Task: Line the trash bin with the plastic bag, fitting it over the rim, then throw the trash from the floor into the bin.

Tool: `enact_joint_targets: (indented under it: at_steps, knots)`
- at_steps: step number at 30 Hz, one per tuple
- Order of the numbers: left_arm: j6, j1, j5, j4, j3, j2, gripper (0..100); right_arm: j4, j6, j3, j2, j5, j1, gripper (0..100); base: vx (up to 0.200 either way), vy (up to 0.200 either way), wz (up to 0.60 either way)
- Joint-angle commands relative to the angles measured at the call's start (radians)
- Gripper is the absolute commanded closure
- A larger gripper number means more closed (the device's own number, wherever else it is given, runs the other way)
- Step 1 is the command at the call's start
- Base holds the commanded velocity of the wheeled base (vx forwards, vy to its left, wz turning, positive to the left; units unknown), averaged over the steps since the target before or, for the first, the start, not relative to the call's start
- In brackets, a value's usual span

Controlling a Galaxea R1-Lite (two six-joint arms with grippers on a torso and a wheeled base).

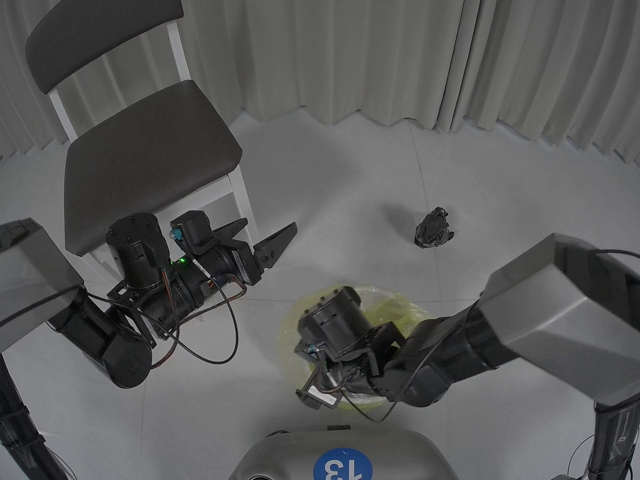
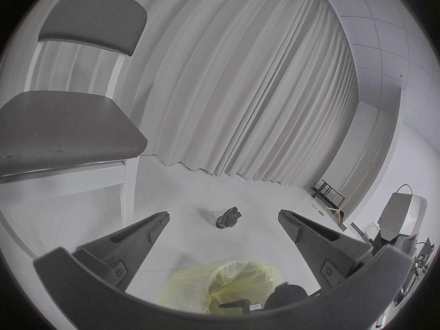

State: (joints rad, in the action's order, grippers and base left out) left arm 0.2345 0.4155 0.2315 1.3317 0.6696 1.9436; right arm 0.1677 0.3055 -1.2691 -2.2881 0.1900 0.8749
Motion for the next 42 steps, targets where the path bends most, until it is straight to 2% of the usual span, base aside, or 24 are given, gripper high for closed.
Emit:
enact_joint_targets:
  at_steps: [1, 4, 5, 10, 11, 12, 19, 26, 42]
  knots:
    - [0.0, -0.001, 0.0, 0.0, 0.001, 0.0, 0, 0.009, -0.003, 0.088, 0.13, 0.0, -0.071, 0, 0.0, 0.0, 0.0]
    - [0.0, -0.001, 0.0, 0.017, -0.001, -0.002, 0, 0.035, -0.013, 0.131, 0.167, -0.009, -0.137, 0, 0.0, 0.0, 0.0]
    - [0.0, -0.004, 0.002, 0.032, -0.005, -0.002, 0, 0.064, -0.019, 0.154, 0.183, -0.021, -0.186, 0, 0.0, 0.0, 0.0]
    - [0.0, -0.004, 0.002, 0.05, -0.008, -0.002, 0, 0.128, -0.022, 0.205, 0.191, -0.053, -0.324, 0, 0.0, 0.0, 0.0]
    - [0.0, -0.004, 0.002, 0.05, -0.008, -0.002, 0, 0.128, -0.022, 0.205, 0.191, -0.053, -0.324, 0, 0.0, 0.0, 0.0]
    - [0.0, -0.003, 0.002, 0.057, -0.01, -0.002, 0, 0.138, -0.022, 0.217, 0.19, -0.076, -0.378, 0, 0.0, 0.0, 0.0]
    - [0.0, -0.007, 0.002, 0.057, -0.01, 0.0, 0, 0.138, -0.022, 0.228, 0.18, -0.136, -0.504, 0, 0.0, 0.0, 0.0]
    - [0.0, -0.007, 0.002, 0.057, -0.008, 0.003, 0, 0.138, -0.022, 0.252, 0.167, -0.172, -0.573, 0, 0.0, 0.0, 0.0]
    - [0.0, -0.011, 0.002, 0.057, -0.007, 0.009, 0, 0.205, -0.026, 0.252, 0.038, -0.207, -0.628, 0, 0.0, 0.0, 0.0]
